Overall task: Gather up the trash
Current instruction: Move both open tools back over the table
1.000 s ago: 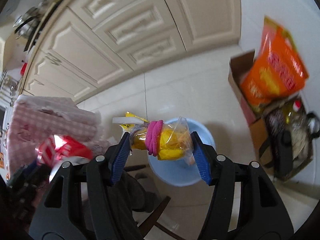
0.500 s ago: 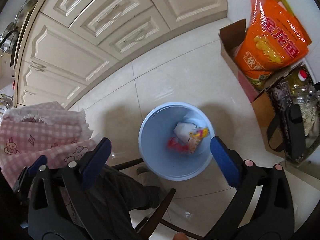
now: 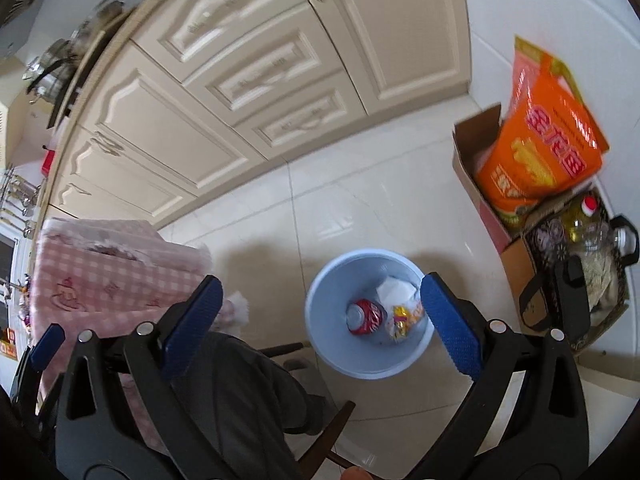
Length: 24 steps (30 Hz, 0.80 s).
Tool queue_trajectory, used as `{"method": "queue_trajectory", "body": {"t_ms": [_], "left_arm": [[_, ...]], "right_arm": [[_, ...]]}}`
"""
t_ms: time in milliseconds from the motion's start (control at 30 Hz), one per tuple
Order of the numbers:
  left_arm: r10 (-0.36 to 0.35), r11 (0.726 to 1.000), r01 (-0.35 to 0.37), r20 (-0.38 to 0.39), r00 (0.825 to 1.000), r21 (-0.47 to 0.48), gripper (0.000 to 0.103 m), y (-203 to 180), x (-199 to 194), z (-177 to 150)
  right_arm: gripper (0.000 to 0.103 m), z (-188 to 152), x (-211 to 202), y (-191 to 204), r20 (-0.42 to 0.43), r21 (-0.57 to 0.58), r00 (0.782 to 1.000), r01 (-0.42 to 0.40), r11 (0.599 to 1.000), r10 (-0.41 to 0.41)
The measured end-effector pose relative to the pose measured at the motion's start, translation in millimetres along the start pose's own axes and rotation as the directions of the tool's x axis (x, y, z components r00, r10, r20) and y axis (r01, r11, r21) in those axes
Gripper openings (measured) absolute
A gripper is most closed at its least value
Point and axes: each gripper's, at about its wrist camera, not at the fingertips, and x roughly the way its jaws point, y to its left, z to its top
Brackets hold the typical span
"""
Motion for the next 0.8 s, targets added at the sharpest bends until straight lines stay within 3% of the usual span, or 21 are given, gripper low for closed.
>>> {"method": "queue_trajectory", "body": {"t_ms": [200, 467, 800], "left_arm": [[0.001, 1.0, 0.001, 0.103, 0.995, -0.018, 0.094, 5.6, -53.1, 9.9], [0.051, 0.997, -0.036, 0.242, 0.969, -0.065, 0.094, 31.7, -131.3, 13.0], [0.2, 0.974, -0.148, 0.339, 0.919, -0.173, 0.095, 84.5, -214.1, -1.0]], "right_arm": [[0.097, 6.7, -40.2, 33.1, 0.082, -0.045, 0.996, -0.026, 0.999, 0.03], [0.097, 6.1, -99.3, 98.9, 0.178, -0.168, 0.975, -0.104, 0.98, 0.134], [0.097, -23.1, -164.1, 216.5, 0.211, -0.39, 0.919, -0.234, 0.891, 0.334]]}}
